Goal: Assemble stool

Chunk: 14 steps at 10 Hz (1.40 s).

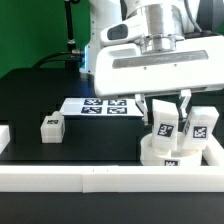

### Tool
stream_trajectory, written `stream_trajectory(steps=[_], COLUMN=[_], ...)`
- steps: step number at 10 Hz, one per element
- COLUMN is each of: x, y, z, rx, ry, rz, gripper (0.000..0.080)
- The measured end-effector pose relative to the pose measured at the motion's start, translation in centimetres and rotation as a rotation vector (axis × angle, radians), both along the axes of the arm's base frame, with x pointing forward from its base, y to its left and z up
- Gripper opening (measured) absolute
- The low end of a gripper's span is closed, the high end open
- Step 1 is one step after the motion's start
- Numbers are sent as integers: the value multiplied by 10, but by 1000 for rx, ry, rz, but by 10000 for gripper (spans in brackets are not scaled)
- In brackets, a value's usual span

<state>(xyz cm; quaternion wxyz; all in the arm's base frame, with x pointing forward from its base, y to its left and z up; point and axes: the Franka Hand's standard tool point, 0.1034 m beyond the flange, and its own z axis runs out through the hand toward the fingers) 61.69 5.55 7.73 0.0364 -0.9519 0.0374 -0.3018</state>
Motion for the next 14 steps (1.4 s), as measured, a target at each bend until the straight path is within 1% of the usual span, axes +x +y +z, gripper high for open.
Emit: stream_trajectory(steps=[1, 4, 5, 6, 7, 8, 9, 11, 12, 14], x=[-4, -5, -5, -3, -1, 1, 1, 10, 13, 11], y=[0, 1, 2, 4, 6, 6, 7, 2, 1, 1], z=[-2, -5, -5, -1, 8, 13, 20, 37, 40, 37], rx=[4, 12, 14, 24, 29, 31, 40, 49, 50, 50], ry=[7, 41, 46, 78, 85, 87, 116, 151, 150, 154], rz=[-2, 4, 5, 12, 17, 19, 27, 31, 30, 30], gripper=[324, 333, 510, 510, 626, 643, 648, 649, 649, 649])
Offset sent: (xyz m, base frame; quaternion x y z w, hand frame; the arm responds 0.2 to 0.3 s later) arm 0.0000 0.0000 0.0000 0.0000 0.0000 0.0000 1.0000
